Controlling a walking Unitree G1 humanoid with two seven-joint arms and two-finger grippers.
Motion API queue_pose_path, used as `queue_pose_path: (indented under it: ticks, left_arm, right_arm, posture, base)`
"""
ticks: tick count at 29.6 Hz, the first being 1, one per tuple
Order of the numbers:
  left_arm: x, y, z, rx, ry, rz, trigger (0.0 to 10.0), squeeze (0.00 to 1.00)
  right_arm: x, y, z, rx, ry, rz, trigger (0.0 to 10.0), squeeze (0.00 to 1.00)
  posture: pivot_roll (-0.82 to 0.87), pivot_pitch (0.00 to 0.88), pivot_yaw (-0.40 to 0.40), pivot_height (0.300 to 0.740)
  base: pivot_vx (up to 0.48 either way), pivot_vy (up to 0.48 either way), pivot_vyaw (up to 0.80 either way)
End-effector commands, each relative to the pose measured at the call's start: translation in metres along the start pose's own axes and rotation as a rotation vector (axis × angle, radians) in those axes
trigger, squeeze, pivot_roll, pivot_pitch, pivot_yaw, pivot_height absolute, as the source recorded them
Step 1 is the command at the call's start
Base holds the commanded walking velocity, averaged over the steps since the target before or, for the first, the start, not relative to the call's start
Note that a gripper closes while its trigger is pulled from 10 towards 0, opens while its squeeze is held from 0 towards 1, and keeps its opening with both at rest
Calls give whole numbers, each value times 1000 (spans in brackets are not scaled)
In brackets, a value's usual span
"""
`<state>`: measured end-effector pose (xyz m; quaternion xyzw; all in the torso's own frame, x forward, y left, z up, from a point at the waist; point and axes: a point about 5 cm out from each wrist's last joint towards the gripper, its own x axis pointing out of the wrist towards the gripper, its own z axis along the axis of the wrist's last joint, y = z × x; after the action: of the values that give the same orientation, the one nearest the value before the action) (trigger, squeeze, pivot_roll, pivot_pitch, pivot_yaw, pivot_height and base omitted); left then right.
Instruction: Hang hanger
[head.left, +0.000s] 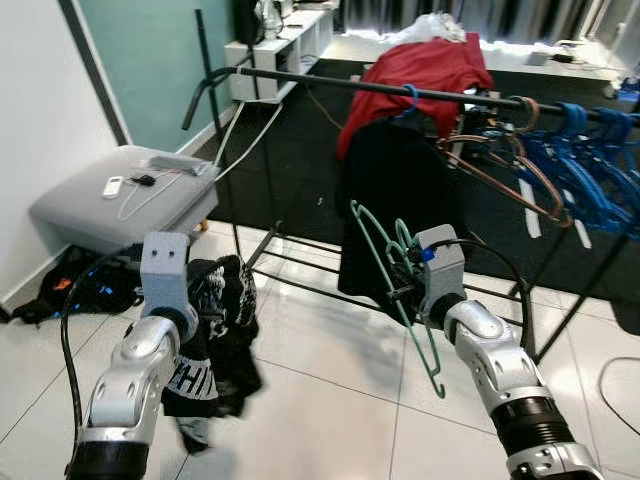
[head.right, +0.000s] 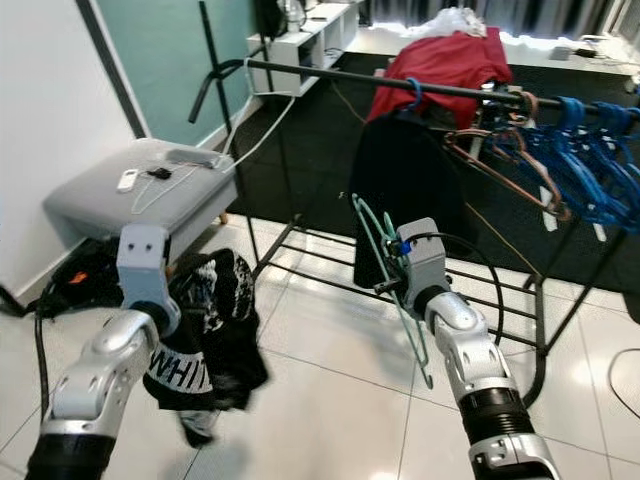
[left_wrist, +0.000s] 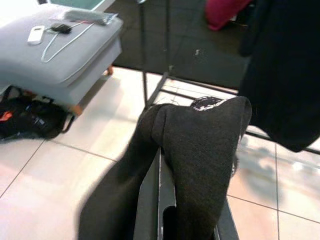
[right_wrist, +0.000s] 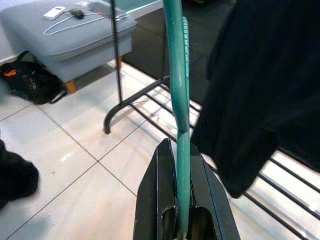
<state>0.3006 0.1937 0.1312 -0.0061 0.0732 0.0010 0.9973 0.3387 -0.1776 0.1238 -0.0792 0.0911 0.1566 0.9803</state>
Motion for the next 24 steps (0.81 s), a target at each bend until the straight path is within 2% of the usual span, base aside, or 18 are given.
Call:
queue_pose_path:
  ticks: [1,10,24]
  left_arm:
    - [-2,2,5,-3,-40,-5,10000,0]
    - [-12,0,5,-30,-78,3,10000,0]
    - [-10,3,3,-36,-78,-3,10000,0]
  right_arm:
    - [1,2,-1,-9,2,8,10000,0]
    - [-5,4,-4,-8,4,15,10000,0]
    - [-3,3,-5,16,12,23,10000,0]
  posture:
    - [-85,43,-51,740]
    - [-75,60,-65,740]
    - [-39,55,-71,740]
  base:
    - [0,0,794]
    - [0,0,794]
    - [0,0,794]
